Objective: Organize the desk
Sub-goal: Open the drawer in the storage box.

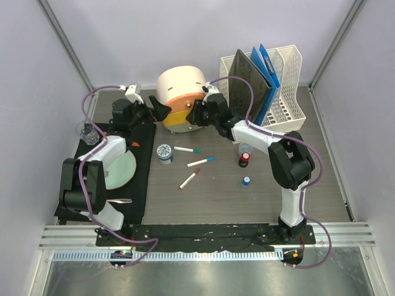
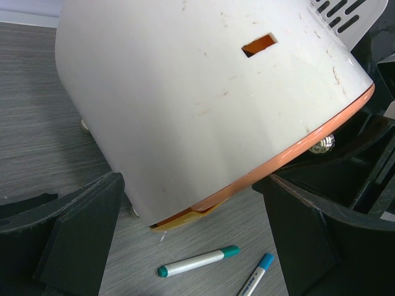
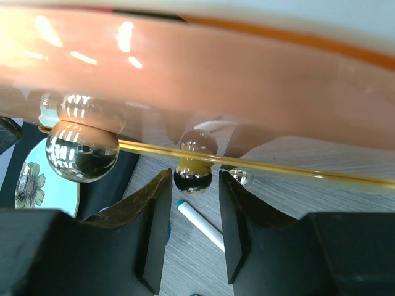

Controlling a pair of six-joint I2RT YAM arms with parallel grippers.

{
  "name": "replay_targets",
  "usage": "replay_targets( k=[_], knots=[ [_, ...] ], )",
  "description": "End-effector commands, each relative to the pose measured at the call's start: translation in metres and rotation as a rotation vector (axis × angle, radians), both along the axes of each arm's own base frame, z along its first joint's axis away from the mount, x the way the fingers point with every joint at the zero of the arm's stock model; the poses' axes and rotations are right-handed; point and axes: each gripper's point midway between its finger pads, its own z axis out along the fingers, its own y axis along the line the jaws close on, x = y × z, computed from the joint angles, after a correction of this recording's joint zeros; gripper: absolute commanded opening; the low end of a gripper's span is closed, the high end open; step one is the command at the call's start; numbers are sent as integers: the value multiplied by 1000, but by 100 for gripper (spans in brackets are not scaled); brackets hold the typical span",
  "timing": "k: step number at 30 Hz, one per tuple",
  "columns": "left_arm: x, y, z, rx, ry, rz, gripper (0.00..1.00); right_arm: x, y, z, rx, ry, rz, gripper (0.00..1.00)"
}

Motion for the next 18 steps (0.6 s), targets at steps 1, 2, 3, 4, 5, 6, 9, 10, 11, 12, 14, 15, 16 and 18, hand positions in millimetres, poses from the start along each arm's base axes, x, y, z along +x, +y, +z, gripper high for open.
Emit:
replay_targets(
  k=[1, 2, 3, 4, 5, 6, 9, 10, 11, 12, 14, 15, 16, 18],
  knots=[
    [7, -2, 27, 10, -84, -12, 100, 10, 1, 20, 39, -65, -13, 42],
    [7, -2, 26, 10, -81, -12, 100, 11, 1, 21, 40, -66, -13, 42],
    [7, -2, 27, 10, -83, -13, 100, 12, 1, 21, 40, -66, -13, 42],
    [7, -3, 24, 12, -74, -17, 100, 12, 1, 20, 42, -61, -13, 42],
    [8, -3, 25, 11, -74, -20, 100, 12, 1, 20, 41, -62, -12, 41],
    [8, -3, 25, 10, -73, -20, 100, 13, 1, 20, 41, -62, -14, 38],
    [8, -4, 26, 10, -75, -21, 100, 11, 1, 19, 41, -59, -11, 30],
    [8, -4, 25, 10, -72, -21, 100, 11, -1, 18, 39, -57, -16, 27],
    [9, -4, 26, 10, -75, -21, 100, 10, -1, 17, 38, -54, -13, 25],
    [8, -4, 27, 9, -75, -24, 100, 9, -2, 17, 39, -53, -15, 22],
    [8, -4, 26, 7, -71, -27, 100, 6, -4, 15, 34, -49, -16, 18],
    [7, -5, 26, 5, -70, -31, 100, 6, -5, 15, 34, -49, -21, 14],
    [7, -6, 25, 5, -67, -36, 100, 4, -8, 12, 30, -44, -24, 14],
    [6, -7, 25, 0, -63, -40, 100, 2, -10, 16, 32, -50, -30, 12]
  ],
)
